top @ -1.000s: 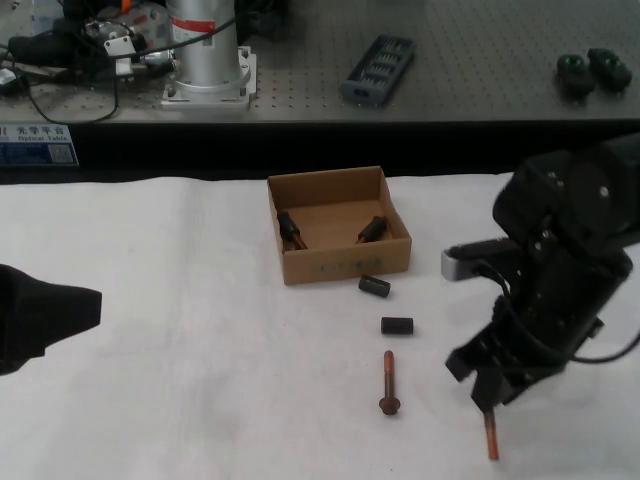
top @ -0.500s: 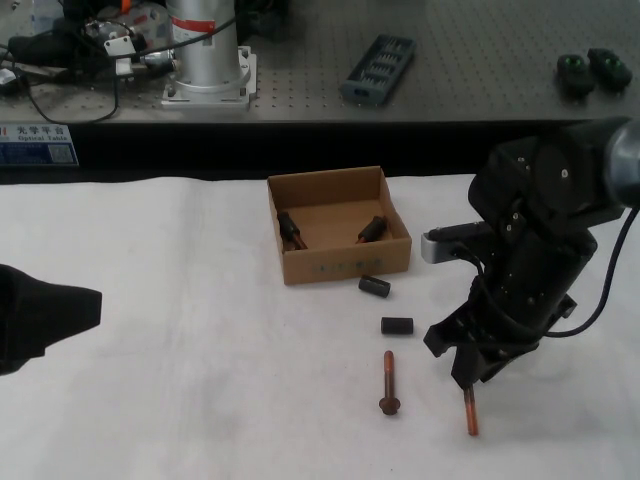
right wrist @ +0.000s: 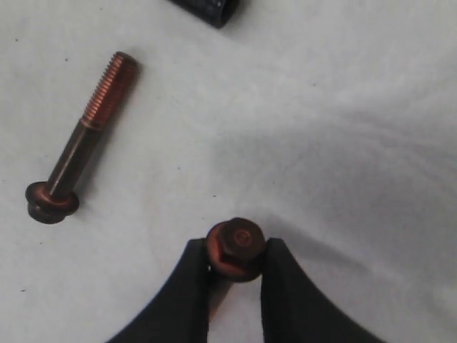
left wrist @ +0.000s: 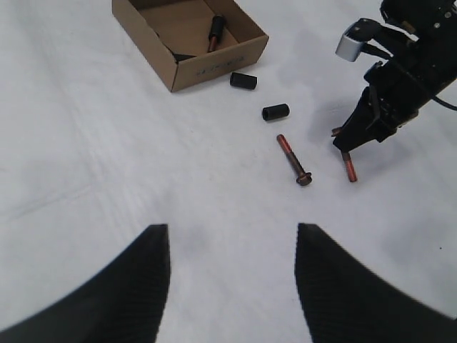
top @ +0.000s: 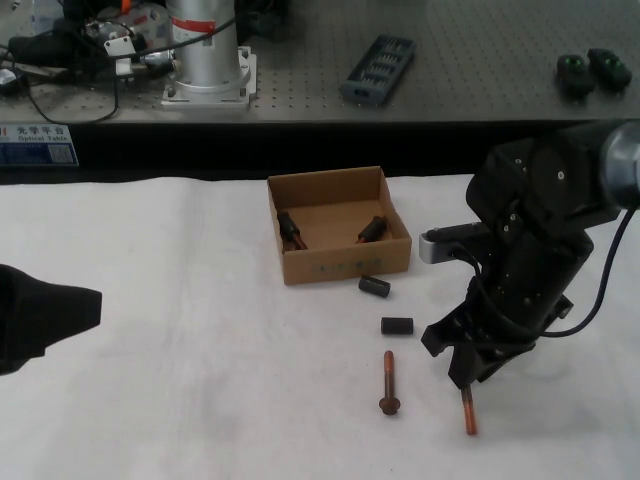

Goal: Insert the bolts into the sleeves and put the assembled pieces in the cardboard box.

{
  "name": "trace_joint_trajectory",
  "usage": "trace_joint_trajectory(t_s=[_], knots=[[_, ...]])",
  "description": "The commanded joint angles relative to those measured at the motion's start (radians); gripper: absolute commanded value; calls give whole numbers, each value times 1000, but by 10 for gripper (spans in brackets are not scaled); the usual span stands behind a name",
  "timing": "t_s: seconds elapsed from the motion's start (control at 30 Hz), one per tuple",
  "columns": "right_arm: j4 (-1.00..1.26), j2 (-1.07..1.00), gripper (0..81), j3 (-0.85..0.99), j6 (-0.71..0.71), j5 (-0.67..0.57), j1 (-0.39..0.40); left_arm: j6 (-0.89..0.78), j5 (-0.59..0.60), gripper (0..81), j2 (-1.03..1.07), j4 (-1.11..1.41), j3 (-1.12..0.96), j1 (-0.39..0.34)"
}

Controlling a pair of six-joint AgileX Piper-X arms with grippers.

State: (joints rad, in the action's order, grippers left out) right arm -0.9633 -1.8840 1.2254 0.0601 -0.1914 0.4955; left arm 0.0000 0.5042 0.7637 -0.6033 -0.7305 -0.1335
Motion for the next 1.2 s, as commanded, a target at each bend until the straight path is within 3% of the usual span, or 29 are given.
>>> trace_joint_trajectory(t_s=[0.0, 0.1, 0.2, 0.6, 0.8, 1.0, 1.17], knots=[[8, -15, 61, 5, 7, 2, -4, 0, 6, 389, 0, 7, -7, -1], [5, -15, 203, 5, 7, 2, -4, 0, 6, 389, 0, 7, -7, -1], [-6, -15, 294, 5, 7, 2, -4, 0, 6, 389, 0, 7, -7, -1], [-103, -15, 295, 5, -36, 2, -2, 0, 6, 389, 0, 45, -7, -1], [-77, -15, 295, 5, -181, 28, 34, 0, 6, 389, 0, 45, -7, -1], [17, -15, 295, 5, -289, 96, 106, 0, 6, 389, 0, 45, -7, -1], [0, -15, 295, 5, -291, 200, 124, 0, 6, 389, 0, 45, -7, -1]])
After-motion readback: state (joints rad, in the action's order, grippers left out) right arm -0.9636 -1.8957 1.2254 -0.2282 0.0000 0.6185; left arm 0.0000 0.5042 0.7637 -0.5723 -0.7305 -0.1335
